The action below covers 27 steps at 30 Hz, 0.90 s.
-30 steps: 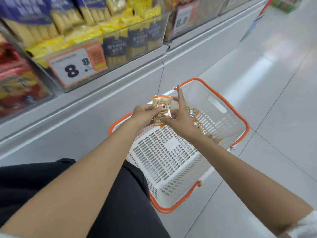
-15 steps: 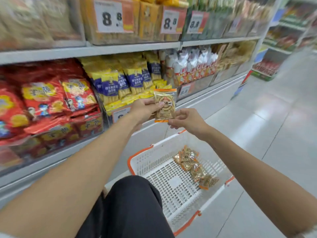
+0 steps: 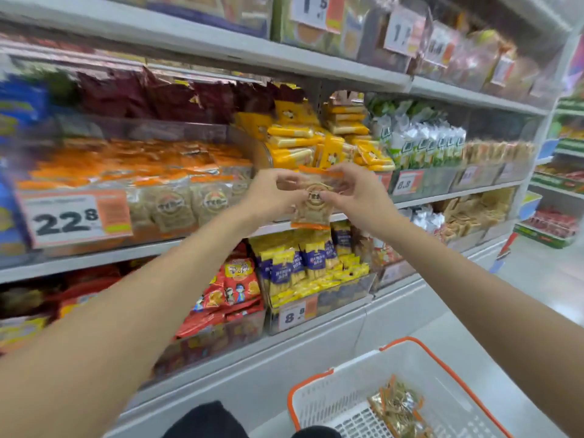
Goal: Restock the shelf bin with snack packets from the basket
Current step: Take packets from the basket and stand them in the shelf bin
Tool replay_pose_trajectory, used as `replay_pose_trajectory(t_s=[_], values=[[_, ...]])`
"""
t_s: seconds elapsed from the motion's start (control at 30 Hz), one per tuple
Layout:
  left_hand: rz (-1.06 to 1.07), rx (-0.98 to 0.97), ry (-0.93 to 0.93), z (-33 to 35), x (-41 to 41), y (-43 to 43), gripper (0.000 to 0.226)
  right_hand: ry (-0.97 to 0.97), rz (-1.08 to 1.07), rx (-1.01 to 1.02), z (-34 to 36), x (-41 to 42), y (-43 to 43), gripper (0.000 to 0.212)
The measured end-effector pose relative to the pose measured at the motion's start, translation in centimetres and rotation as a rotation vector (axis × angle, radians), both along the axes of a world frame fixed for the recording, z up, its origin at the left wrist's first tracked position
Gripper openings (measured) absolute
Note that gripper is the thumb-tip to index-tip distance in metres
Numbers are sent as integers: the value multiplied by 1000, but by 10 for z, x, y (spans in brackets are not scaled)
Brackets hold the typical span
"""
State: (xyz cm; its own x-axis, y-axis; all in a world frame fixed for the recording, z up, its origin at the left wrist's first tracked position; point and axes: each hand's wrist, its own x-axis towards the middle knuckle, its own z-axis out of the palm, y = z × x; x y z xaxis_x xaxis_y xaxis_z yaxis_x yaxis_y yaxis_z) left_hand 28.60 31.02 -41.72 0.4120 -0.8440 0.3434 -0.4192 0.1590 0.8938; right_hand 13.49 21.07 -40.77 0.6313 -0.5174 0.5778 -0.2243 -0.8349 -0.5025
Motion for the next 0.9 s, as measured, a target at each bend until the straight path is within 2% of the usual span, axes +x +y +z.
replay_pose_trajectory(t_s=[0.13,0.23,0.37,0.47,0.53,0.6,0.7,0.9], values=[[191,-150,-188,58,46,16,18,-111,24,-172,52,55,7,26],[357,-110,-368,77,78,21,18,-90,18,-241,67,97,9,22],[395,50,-446,65,110,16,17,87,-2,-263,57,136,2,25],[379,130,-478,53,121,11,5,268,-47,-351,46,150,-4,20],[343,236,-537,47,129,8,2,426,-98,-514,42,156,-4,16],[327,365,-623,43,135,7,9,593,-118,-710,42,163,1,15],[386,471,-720,38,143,4,22,752,-144,-854,42,176,6,16],[372,465,-570,28,159,-4,6,924,-131,-869,45,194,0,17]])
